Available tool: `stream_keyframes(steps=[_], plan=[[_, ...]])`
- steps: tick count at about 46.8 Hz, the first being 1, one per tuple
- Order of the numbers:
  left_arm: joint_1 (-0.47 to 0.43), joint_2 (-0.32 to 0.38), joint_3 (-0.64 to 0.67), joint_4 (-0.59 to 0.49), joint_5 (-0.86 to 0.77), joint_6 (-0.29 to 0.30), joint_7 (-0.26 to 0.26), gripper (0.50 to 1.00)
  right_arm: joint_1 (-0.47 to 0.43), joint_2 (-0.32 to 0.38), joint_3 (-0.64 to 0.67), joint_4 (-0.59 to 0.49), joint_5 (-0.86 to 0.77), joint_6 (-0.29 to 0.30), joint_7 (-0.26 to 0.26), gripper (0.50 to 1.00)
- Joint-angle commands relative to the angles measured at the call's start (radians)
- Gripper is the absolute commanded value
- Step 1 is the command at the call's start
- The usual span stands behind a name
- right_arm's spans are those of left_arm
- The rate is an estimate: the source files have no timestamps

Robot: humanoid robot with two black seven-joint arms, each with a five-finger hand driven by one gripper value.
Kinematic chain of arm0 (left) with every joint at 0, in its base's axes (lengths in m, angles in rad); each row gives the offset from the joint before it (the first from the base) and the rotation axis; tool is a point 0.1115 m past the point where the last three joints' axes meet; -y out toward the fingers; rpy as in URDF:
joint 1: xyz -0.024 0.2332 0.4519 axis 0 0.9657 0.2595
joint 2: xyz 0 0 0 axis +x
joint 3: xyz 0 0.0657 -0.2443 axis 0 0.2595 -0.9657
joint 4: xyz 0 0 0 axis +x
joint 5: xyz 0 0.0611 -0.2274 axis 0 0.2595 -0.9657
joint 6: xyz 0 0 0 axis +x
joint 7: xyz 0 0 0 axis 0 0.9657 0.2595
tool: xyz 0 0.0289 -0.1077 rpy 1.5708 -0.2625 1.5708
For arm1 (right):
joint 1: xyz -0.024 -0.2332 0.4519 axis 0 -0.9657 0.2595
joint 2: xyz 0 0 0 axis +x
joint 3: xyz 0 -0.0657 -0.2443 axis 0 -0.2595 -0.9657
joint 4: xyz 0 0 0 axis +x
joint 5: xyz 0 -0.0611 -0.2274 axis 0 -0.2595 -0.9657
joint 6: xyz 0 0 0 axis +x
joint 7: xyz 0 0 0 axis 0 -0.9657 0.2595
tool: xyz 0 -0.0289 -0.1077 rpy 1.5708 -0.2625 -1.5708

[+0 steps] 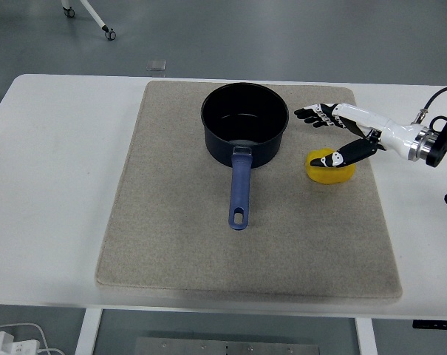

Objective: Put the potato in the blue pot

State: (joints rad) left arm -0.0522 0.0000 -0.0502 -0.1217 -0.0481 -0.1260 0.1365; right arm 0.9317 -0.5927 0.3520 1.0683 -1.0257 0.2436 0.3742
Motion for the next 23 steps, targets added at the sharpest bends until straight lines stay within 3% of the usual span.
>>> stream_keyframes(steps=[1, 14, 23], plan=[[0.0, 0.0, 0.0, -0.001, -0.001, 0.0, 0.0, 0.999, -0.001, -0.004, -0.008, 0.007, -0.008, -0.003, 0.003, 0.921], [0.0, 0.0, 0.0, -0.001, 0.001, 0.0, 0.0, 0.999, -0.005, -0.001, -0.018, -0.002, -0.079, -0.044, 0.005, 0.921], [0.0, 0.0, 0.0, -0.001, 0.001, 0.0, 0.0, 0.999, -0.001, 0.007, -0.077, -0.059, -0.097, -0.127, 0.041, 0.921]])
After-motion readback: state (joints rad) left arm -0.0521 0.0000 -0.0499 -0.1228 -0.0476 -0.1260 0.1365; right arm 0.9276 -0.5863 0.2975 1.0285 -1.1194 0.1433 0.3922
